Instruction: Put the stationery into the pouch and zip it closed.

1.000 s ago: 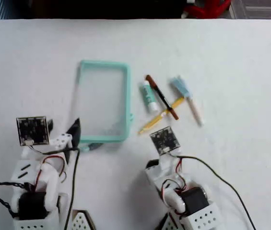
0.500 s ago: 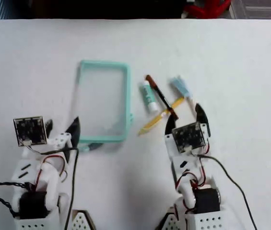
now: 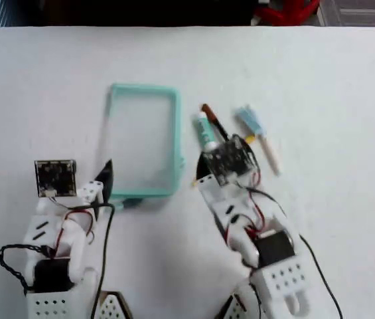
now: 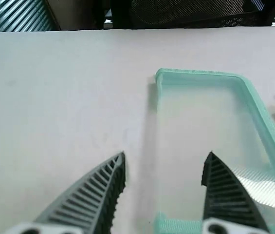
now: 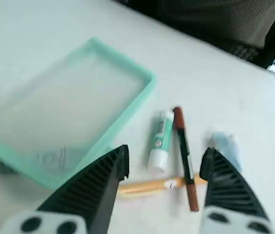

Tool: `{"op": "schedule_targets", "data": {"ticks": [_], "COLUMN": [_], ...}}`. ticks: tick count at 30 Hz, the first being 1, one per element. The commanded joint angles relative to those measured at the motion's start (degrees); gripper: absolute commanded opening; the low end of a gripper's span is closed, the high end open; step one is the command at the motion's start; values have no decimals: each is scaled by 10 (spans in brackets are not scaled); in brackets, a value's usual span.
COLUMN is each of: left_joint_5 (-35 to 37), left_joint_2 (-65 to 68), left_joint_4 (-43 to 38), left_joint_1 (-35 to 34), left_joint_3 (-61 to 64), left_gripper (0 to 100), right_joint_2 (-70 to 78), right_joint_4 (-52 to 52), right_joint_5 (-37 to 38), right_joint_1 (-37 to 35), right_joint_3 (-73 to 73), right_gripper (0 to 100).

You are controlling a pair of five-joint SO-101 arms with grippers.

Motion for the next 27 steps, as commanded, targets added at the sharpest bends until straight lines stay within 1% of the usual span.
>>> {"op": "schedule_targets", "data": {"ticks": [1,2,3,6,7,8,10,13,15,16,18,20,22,24,27], "left_joint_5": [-94,-152,-225,-465,-520,-552,-578,-585,-586,-586,-584,-581,-571,-588,-617], "left_joint_2": [-7,-7,-7,-5,-5,-5,-6,-3,6,13,36,72,117,175,282], "left_joint_4": [-11,1,15,70,77,69,6,-112,-137,-132,-96,-54,-29,-16,-6], "left_joint_1": [22,29,38,68,73,75,66,28,17,17,17,17,17,20,39], "left_joint_3": [-11,-16,-19,-18,-6,11,50,76,60,47,8,-47,-101,-141,-164], "left_gripper": [255,255,255,255,255,255,255,259,259,260,260,260,260,260,260], "right_joint_2": [95,110,124,155,164,170,177,184,185,185,185,185,185,185,185], "right_joint_4": [-51,-73,-98,-165,-178,-187,-195,-195,-195,-195,-195,-195,-195,-195,-195], "right_joint_5": [-4,-4,-4,-4,-4,-4,-4,-4,-5,-5,-5,-5,-5,-5,-5], "right_joint_1": [16,23,31,58,65,71,75,74,75,75,75,75,75,75,76], "right_joint_3": [-14,-2,11,28,28,28,28,27,27,27,27,27,27,29,30], "right_gripper": [248,248,249,249,249,249,249,249,249,249,249,249,249,249,248]}}
